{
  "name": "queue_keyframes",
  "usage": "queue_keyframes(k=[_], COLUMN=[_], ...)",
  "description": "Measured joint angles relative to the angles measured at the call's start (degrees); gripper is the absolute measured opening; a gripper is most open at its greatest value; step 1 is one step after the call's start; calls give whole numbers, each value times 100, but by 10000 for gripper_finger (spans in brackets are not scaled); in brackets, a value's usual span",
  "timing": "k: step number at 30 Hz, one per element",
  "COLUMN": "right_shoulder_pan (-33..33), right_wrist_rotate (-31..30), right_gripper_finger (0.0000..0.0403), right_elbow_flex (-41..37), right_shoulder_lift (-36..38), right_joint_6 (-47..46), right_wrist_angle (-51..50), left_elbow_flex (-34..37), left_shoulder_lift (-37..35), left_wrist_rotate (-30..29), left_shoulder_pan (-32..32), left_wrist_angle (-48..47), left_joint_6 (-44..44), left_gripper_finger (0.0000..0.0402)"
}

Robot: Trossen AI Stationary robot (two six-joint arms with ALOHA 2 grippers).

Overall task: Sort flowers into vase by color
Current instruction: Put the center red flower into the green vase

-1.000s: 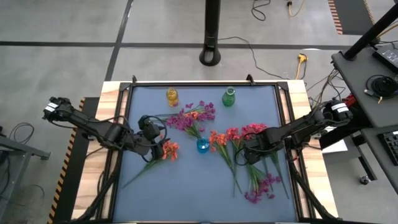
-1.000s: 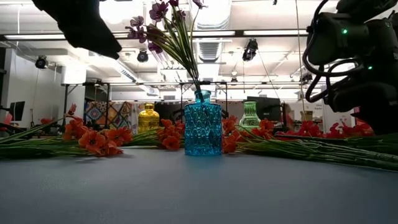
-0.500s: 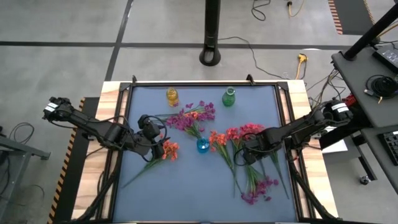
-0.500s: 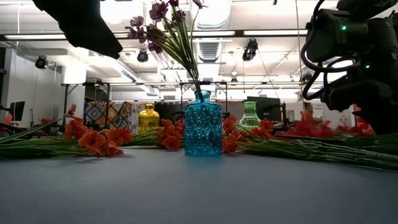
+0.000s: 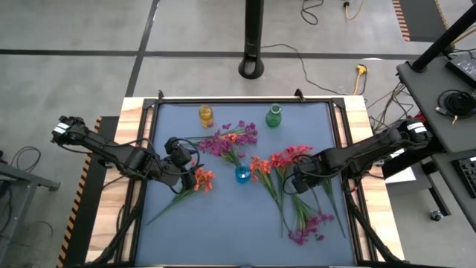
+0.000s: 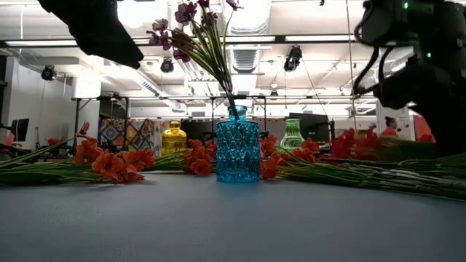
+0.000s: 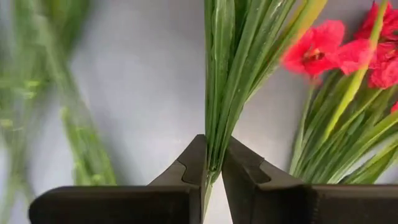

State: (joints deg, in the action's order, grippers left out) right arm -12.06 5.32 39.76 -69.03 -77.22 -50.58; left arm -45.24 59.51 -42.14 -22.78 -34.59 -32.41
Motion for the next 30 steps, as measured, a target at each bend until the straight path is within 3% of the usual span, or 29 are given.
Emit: queue_keyframes(k=[6, 14, 24, 30], right_shoulder_pan=[7, 217, 328, 327], right_wrist_rotate=[-370, -1741, -3155, -3768], right_gripper_finger=[32, 33, 33, 33], right_elbow_flex=[28, 29, 29, 27], right_shoulder_lift=[543, 1246, 1635, 1634], right_joint_6=[11, 565, 1898, 3293], right_wrist_angle=[-43, -37, 592, 1577], left_elbow_flex=[0, 0, 0, 0], left_shoulder_lift=[0, 0, 0, 0], left_wrist_rotate=[-91, -96, -100, -87], left_shoulder_pan=[2, 1, 2, 0], left_wrist_angle=[11, 70, 244, 247], left_joint_6=[0, 0, -13, -115], left_gripper_finger=[244, 244, 244, 244])
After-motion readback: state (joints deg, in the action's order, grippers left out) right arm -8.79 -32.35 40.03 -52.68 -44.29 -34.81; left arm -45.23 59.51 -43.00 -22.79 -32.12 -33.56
